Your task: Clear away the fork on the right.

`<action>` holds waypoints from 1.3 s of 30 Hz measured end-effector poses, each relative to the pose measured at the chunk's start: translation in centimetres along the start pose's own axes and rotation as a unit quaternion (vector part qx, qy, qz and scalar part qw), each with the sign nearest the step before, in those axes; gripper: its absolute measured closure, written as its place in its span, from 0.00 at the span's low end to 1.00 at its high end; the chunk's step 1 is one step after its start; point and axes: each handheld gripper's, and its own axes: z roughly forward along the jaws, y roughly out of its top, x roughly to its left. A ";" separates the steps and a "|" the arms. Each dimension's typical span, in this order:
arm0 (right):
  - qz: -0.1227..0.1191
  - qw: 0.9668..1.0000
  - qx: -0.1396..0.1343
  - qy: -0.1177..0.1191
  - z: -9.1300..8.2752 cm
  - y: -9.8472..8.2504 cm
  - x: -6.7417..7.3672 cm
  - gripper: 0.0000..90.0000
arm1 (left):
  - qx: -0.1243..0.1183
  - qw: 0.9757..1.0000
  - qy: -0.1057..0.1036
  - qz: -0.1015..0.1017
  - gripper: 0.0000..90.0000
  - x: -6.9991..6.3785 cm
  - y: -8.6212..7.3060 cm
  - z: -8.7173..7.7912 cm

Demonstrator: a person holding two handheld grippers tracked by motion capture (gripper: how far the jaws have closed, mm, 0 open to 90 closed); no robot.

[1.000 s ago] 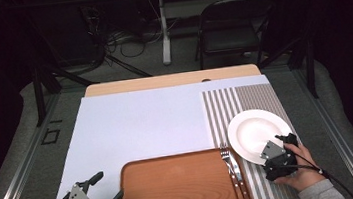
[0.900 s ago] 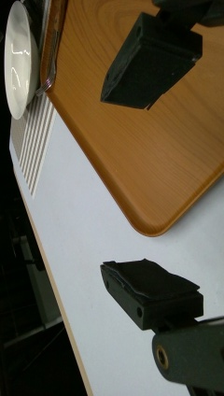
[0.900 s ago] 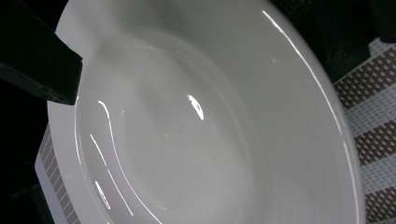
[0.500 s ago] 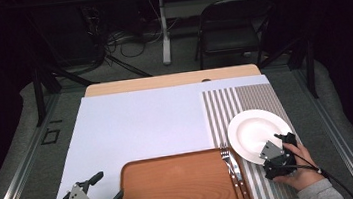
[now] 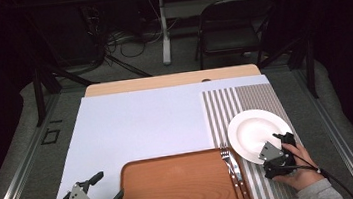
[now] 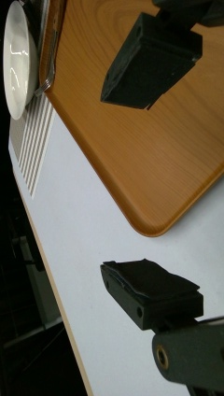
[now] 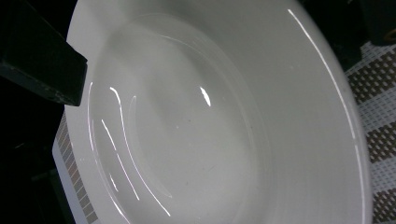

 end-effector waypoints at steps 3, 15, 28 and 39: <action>-0.001 1.000 0.008 0.001 -0.1 0.1 0.0 0.18 | 0.000 1.000 0.000 0.000 0.17 0.0 0.0 0.0; -0.006 1.000 0.013 0.007 -0.1 0.3 -0.1 0.19 | 0.000 1.000 -0.001 -0.001 0.17 0.0 0.0 0.0; 0.006 1.000 -0.008 0.008 -0.5 1.2 -0.7 0.25 | 0.001 1.000 0.000 -0.002 0.17 0.0 0.0 0.1; 0.012 0.999 0.001 0.038 -0.9 1.9 -1.3 0.46 | 0.001 1.000 0.000 -0.002 0.17 0.0 0.0 0.1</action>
